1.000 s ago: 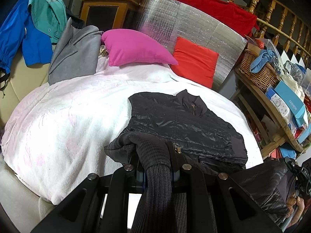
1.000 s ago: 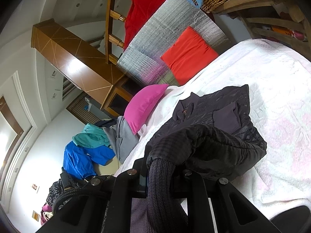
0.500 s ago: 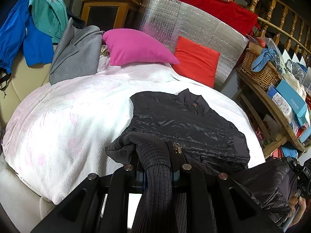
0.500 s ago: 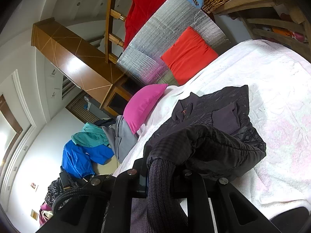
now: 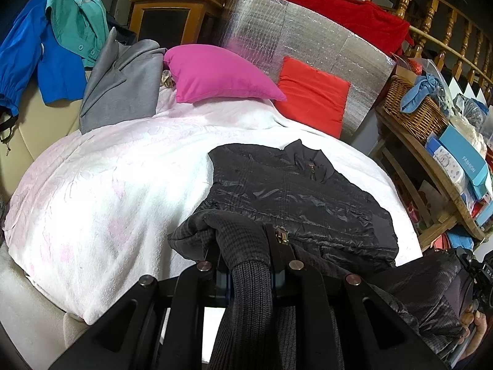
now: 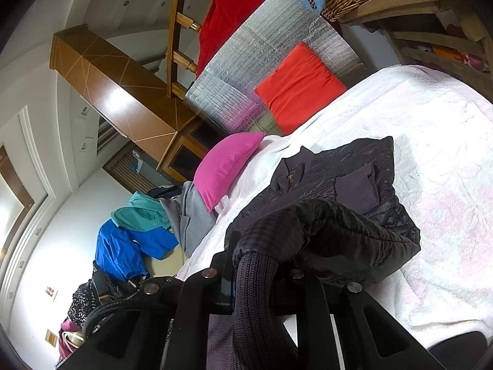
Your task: Fold large clothes
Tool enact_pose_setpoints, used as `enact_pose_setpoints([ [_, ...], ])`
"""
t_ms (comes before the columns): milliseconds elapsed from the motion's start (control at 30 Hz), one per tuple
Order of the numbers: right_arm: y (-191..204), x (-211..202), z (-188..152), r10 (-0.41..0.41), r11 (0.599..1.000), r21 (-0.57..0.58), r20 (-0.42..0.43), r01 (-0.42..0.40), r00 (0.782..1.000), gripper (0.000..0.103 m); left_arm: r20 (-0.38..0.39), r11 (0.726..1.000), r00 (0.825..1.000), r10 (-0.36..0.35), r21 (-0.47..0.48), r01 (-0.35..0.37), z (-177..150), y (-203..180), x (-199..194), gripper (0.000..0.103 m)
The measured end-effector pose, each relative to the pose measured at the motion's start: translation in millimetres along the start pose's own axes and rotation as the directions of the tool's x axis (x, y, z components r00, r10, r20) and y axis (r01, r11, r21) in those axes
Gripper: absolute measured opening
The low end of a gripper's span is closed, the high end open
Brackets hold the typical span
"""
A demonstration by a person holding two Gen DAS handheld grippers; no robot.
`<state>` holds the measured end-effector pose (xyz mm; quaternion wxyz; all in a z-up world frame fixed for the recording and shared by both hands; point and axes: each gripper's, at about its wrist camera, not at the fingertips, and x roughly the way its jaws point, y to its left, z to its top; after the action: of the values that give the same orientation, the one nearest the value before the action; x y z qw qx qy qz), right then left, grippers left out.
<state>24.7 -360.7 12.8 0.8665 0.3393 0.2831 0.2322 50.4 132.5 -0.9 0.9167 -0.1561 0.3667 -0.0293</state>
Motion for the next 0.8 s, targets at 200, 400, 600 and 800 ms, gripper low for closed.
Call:
enact_pose_setpoints([
  [200, -1, 1, 1, -0.003, 1.000, -0.007, -0.003, 0.003, 1.000, 0.015, -0.003, 1.000, 1.000, 0.006, -0.001, -0.006, -2, 0, 0, 0.018],
  [400, -2, 1, 1, -0.004, 1.000, -0.012, -0.006, 0.004, 1.000, 0.015, -0.001, 1.000, 1.000, 0.006, -0.001, -0.006, -2, -1, 0, 0.018],
  [600, -6, 5, 6, -0.008, 1.000, -0.014, -0.011, 0.008, 1.000, 0.015, -0.004, 1.000, 1.000, 0.016, 0.002, -0.016, 0, -3, 3, 0.018],
  [800, -8, 11, 16, -0.005, 1.000, -0.020, -0.014, 0.005, 1.000, 0.015, -0.005, 0.999, 0.999, 0.034, 0.020, -0.034, 10, -10, 8, 0.018],
])
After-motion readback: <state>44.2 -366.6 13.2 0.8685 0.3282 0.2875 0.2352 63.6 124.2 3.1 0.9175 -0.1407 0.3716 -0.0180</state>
